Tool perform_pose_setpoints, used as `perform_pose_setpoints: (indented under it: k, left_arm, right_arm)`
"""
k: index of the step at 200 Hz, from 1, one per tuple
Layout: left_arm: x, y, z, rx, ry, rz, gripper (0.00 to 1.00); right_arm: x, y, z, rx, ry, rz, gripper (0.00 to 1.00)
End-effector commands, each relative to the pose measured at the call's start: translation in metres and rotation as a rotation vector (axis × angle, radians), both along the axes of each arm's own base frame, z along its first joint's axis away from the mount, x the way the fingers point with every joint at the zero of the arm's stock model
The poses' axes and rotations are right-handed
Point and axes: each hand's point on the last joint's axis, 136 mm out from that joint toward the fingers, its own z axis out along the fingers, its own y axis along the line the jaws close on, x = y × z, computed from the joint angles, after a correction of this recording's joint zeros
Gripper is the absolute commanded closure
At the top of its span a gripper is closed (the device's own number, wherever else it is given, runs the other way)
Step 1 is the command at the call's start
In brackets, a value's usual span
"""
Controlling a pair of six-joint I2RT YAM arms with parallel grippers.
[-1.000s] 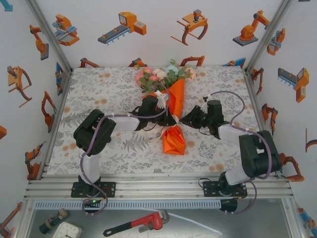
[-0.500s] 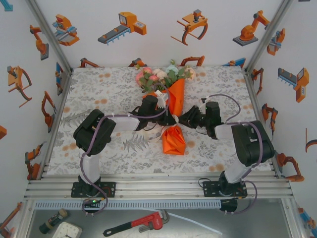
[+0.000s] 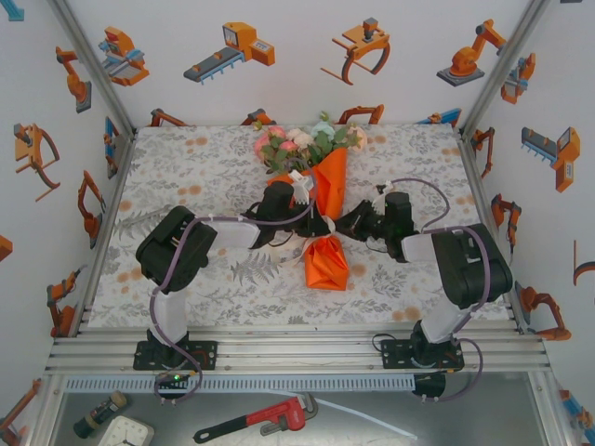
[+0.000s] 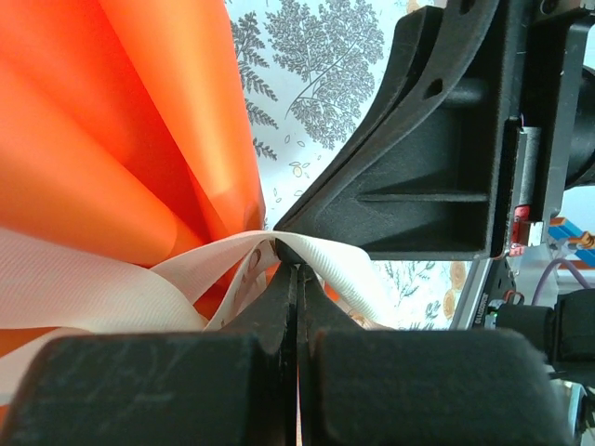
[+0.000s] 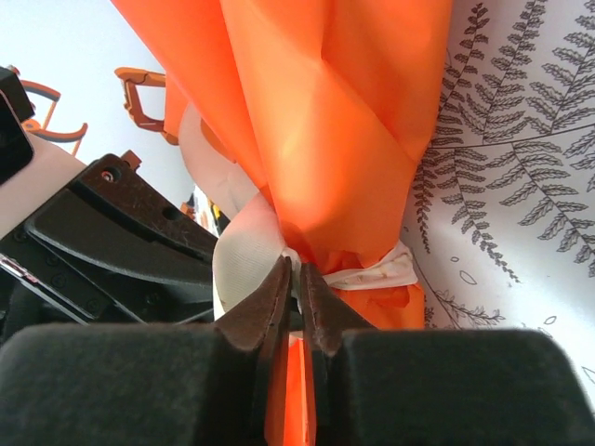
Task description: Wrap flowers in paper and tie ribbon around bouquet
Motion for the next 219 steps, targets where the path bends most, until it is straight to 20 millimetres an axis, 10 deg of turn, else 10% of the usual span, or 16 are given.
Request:
perform_pose_setpoints:
  k: [1, 64, 109, 178, 219]
  left_arm:
    - [-0.002, -0.005, 0.037, -0.092, -0.059, -0.018, 1.0]
    - [0.004, 0.028, 0.042, -0.059, -0.087, 0.086, 0.61]
    - [0.008, 0.06, 0.055, -0.103, -0.044, 0.156, 0.53]
    - [0.033, 0.054, 0.073, 0.091, -0.018, 0.378, 0.28]
    - [0.03, 0.044, 0.05, 0.219, 0.049, 0.317, 0.42]
  right_arm:
    - [0.004, 0.008, 0.015, 0.053, -0.039, 0.013, 0.93]
    - [0.006, 0.001, 0.016, 0.034, -0.067, -0.026, 1.0]
    - [0.007, -0.001, 0.014, 0.002, -0.073, -0.033, 1.0]
    - [-0.006, 0.012, 0.033, -0.149, -0.128, 0.057, 1.0]
    - [-0.005, 0.018, 0.041, -0.173, -0.154, 0.067, 1.0]
